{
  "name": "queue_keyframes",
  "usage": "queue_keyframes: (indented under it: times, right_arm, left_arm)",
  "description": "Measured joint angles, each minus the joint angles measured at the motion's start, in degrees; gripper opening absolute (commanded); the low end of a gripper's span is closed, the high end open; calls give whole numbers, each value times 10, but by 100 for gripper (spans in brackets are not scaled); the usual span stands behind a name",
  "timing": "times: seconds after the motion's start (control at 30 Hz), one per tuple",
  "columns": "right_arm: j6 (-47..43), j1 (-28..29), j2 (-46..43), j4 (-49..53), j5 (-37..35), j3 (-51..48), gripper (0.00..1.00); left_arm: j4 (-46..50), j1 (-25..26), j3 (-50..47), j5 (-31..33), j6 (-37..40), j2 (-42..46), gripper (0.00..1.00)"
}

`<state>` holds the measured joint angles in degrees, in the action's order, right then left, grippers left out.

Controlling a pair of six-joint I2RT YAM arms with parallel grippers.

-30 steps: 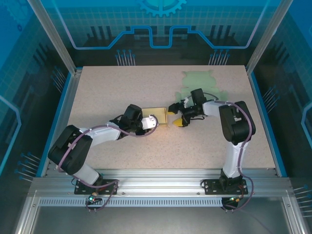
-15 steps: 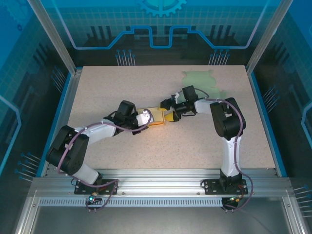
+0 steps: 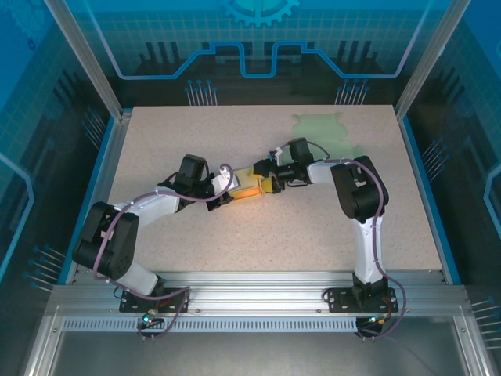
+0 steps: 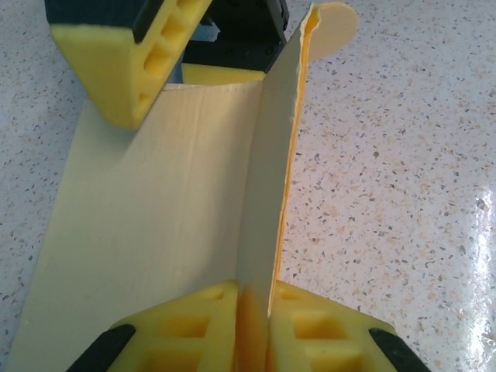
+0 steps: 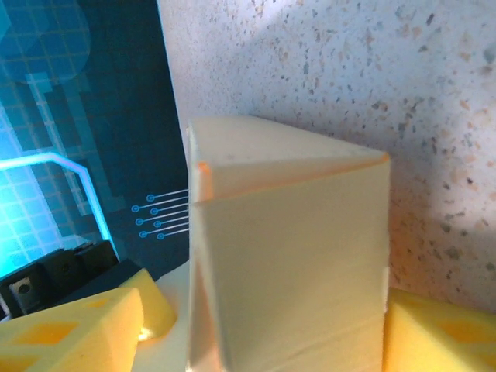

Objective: Fold the paper box

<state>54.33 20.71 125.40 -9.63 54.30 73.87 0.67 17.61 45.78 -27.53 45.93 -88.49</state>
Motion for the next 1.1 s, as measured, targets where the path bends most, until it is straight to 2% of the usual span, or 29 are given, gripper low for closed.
queue_keyframes:
  times: [0.1, 0.17, 0.2, 0.27, 0.47, 0.53, 0.63, 0.9, 1.1]
  right_arm:
    - [1, 3, 6, -11, -2, 2, 64]
    - [4, 4, 10, -17, -6, 2, 57]
    - [6, 5, 12, -20, -8, 2, 55]
    - [10, 9, 15, -27, -14, 2, 49]
    - [24, 22, 19, -47, -18, 2, 41]
    - [32, 24, 19, -50, -18, 1, 40]
    - [49, 24, 19, -50, -18, 1, 36]
    - [120, 22, -5, -42, -12, -25, 37]
    - [149, 9, -42, -6, 4, -57, 40]
  left_arm:
    - [10, 0, 3, 0, 1, 0, 23]
    - [23, 0, 6, 0, 2, 0, 31]
    - [29, 0, 7, 1, 4, 0, 36]
    - [41, 0, 7, 4, 4, 0, 56]
    - [48, 5, 6, 35, 8, 2, 80]
    - [38, 15, 0, 56, 15, 9, 97]
    - [13, 41, -23, 102, 25, 34, 99]
    - [-73, 134, -104, 249, 79, 121, 99]
    - [-111, 171, -131, 339, 115, 120, 99]
